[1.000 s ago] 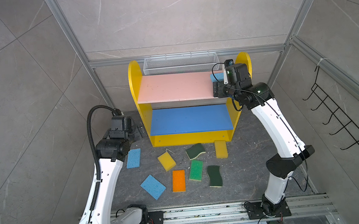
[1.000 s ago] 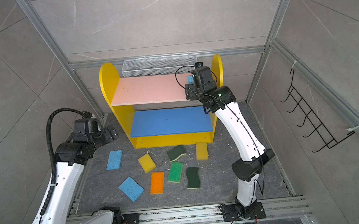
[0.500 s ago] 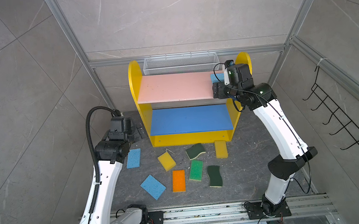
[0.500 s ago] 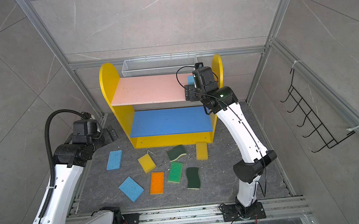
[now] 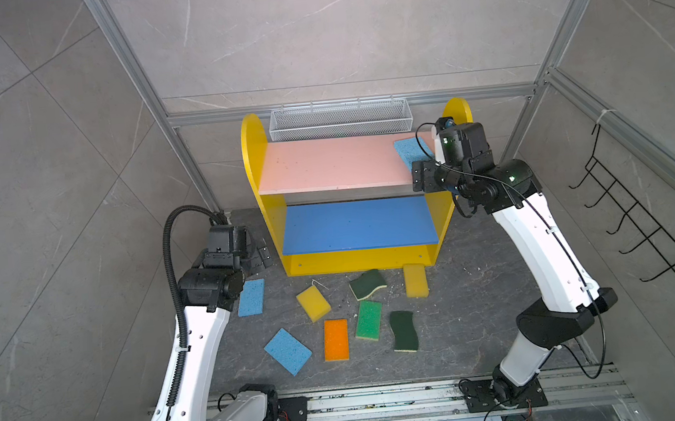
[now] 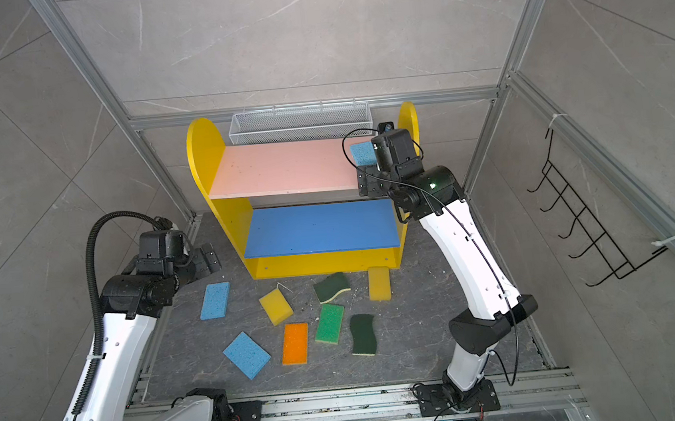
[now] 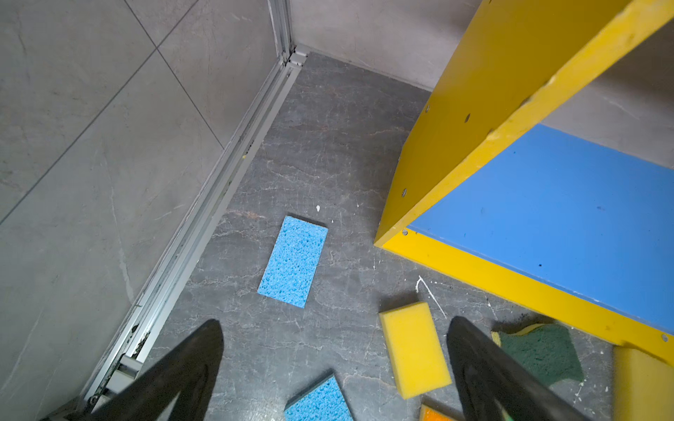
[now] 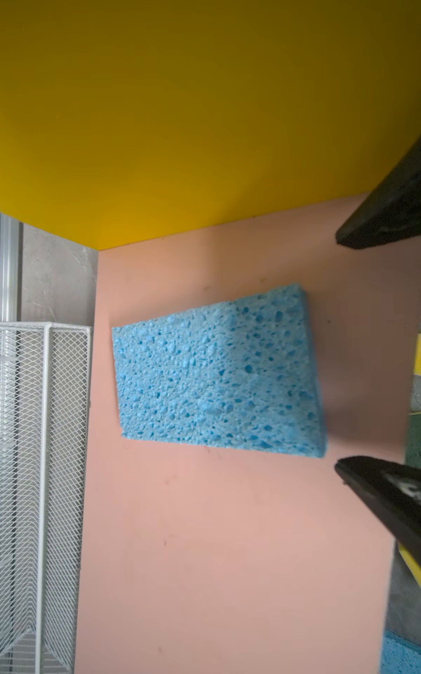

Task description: Place and organize the cleaning sponges onto the shelf

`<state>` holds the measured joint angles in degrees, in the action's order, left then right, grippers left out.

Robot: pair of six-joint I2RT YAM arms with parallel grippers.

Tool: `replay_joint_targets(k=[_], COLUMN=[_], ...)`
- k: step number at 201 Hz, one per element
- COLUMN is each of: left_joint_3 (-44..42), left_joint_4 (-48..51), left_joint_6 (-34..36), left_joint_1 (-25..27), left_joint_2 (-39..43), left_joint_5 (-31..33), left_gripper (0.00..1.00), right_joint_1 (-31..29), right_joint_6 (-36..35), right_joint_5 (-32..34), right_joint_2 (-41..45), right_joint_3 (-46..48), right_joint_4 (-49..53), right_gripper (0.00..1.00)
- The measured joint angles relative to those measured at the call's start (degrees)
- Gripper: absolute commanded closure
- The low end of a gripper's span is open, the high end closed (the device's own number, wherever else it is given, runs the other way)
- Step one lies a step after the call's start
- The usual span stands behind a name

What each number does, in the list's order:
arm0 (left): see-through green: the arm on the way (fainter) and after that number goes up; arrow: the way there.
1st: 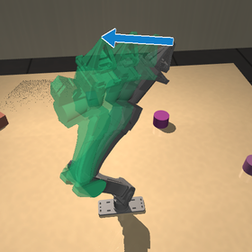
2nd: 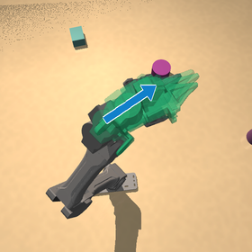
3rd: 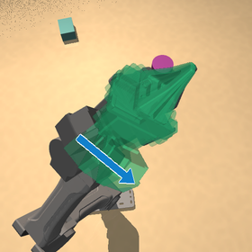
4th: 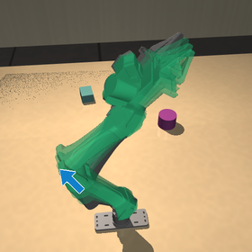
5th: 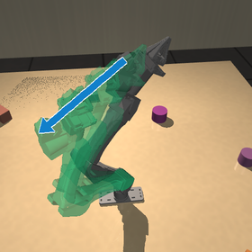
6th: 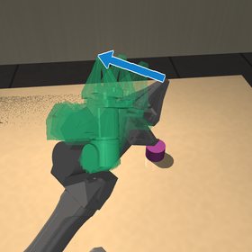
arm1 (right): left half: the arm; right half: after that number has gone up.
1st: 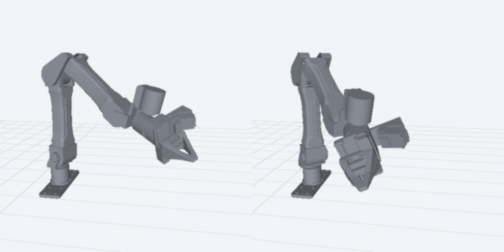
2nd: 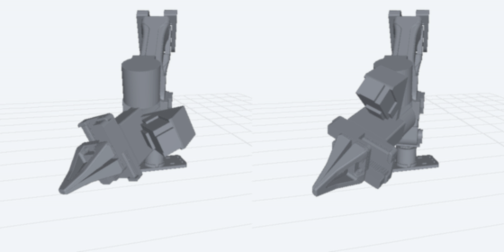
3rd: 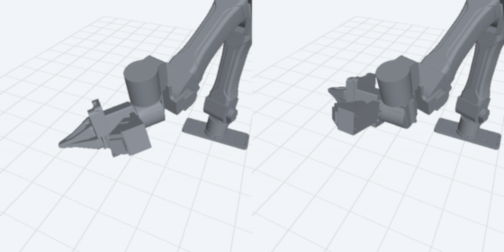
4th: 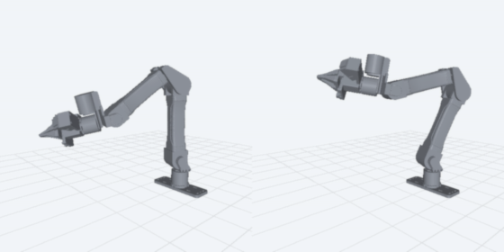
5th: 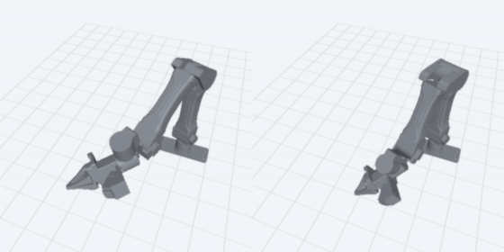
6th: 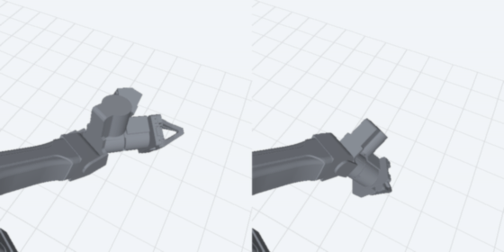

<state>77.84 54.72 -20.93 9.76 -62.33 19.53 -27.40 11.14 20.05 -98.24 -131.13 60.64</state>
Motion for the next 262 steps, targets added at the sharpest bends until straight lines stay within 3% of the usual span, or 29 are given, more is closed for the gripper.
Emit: replay_joint_targets(k=[91, 199, 262], left_joint_3=[-1.22, -1.29, -1.66], left_joint_4=[0.87, 0.61, 0.44], left_joint_6=[-0.31, -0.31, -0.31], left_joint_1=[0.00, 0.00, 0.00], left_joint_2=[0.59, -0.70, -1.70], left_joint_5=[-0.11, -0.04, -0.04], left_gripper=[0.02, 0.02, 0.02], right_joint_1=[0.00, 0.00, 0.00], right_joint_6=[-0.94, -1.97, -2.89], right_joint_5=[-0.85, 1.09, -3.34], right_joint_2=[1.49, -3.08, -4.22], right_joint_3=[2.19, 0.02, -0.79], right_joint_4=[-0.72, -4.52, -5.68], right_gripper=[0.01, 0.02, 0.05])
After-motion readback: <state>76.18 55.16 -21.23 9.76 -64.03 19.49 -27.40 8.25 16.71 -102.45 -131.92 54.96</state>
